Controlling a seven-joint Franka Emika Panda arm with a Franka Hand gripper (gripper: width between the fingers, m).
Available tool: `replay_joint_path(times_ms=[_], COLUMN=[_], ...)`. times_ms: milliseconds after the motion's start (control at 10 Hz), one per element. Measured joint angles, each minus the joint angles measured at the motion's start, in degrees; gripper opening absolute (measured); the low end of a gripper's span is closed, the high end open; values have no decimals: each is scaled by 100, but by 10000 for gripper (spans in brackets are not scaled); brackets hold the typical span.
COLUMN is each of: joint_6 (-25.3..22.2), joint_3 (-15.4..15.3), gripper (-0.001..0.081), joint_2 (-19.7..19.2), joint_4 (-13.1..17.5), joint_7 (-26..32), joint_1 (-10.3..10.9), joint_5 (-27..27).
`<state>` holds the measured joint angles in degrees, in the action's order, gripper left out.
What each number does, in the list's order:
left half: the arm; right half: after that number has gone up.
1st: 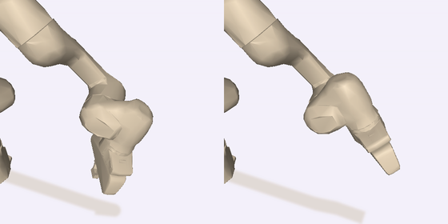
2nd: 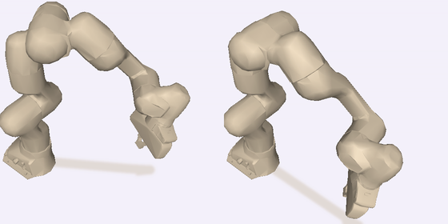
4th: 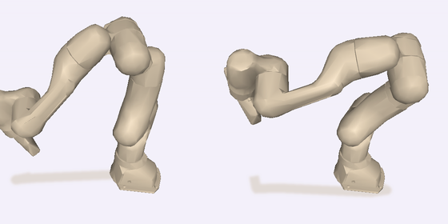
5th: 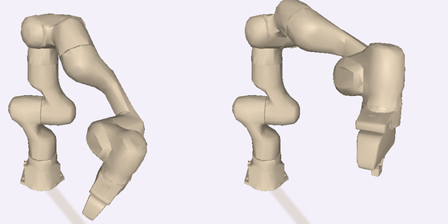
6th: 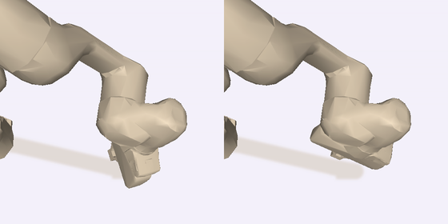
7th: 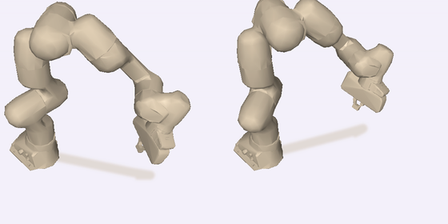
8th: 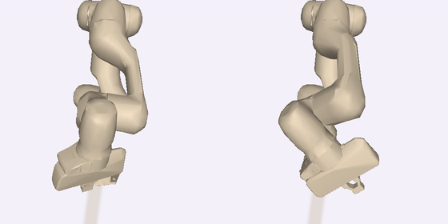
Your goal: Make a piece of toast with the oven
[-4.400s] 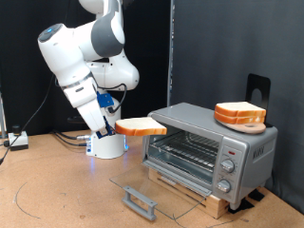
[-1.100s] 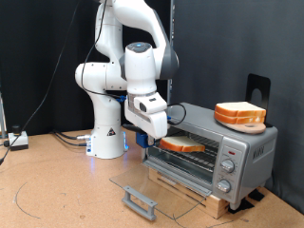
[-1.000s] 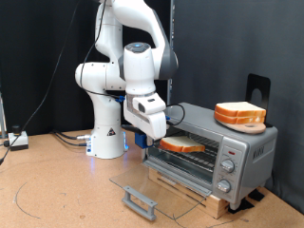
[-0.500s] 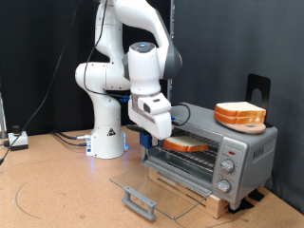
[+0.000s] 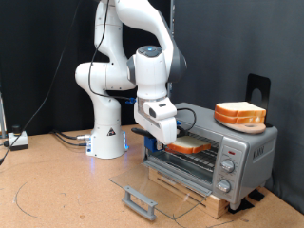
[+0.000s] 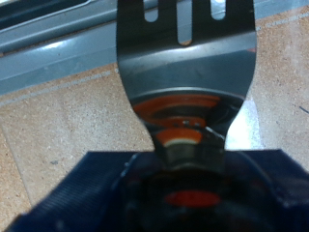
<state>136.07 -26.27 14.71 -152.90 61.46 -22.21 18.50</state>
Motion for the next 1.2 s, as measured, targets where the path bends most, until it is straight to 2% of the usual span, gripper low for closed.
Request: replay_joint_path(times_ms=[200,400,600,900,1000,1200], joint_6=[-42,-400,-619,-626,-626,-1021], joint_3=[299,673,907,1159,1144,1266], gripper=[410,410,410,410,410,410], joint_2=[-3,-4,-15,-170,-169,-29], joint_4=[24,138,240,385,378,439], joint_7=[566,929,963,1048,1048,1736], joint_1=[-66,-248,-504,-823,-814,-744], joint_5=[173,207,52,-86,-80,666])
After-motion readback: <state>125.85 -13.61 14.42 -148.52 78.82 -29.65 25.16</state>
